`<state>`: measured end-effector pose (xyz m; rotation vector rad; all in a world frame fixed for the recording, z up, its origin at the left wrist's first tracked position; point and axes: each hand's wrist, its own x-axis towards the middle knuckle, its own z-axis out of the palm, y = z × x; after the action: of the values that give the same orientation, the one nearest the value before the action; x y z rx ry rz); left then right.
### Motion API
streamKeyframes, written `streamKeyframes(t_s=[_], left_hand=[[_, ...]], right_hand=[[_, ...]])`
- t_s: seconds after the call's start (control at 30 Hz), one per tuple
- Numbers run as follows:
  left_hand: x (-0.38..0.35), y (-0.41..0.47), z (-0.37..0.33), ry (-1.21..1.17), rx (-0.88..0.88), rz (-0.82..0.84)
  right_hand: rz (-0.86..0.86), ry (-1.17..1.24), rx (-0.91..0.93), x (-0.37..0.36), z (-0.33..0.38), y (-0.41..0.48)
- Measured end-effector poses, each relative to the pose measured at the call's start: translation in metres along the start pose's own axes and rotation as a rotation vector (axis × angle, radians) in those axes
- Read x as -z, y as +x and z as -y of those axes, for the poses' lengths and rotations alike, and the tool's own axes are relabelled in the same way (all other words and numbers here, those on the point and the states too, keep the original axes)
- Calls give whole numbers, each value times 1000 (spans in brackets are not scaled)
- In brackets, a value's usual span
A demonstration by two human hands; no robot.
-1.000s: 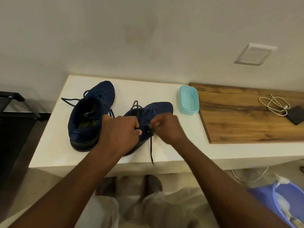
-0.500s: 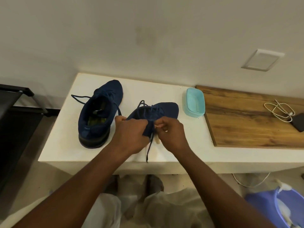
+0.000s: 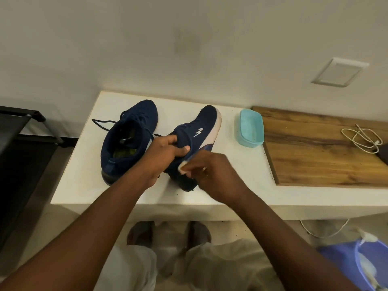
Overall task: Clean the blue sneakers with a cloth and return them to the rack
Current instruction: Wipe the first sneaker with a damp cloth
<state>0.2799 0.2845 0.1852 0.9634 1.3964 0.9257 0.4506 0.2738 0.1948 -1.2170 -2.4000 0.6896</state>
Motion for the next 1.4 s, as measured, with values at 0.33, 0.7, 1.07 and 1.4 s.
streamKeyframes(t_s=[0.33,0.7,1.07,1.4], left_hand=[[-11,12,1,44,85,10],[-8,16,2,16,79,-8],[-25,4,-1,-390,154,-29],[-24,-8,-37,-740,175,29]], right_hand=[[-491,36,-410,18,-59,38],[-366,-47,-241,16,-37,37],[-239,-83,-109,17,22,1],[-614,-291,54,50,28,10]])
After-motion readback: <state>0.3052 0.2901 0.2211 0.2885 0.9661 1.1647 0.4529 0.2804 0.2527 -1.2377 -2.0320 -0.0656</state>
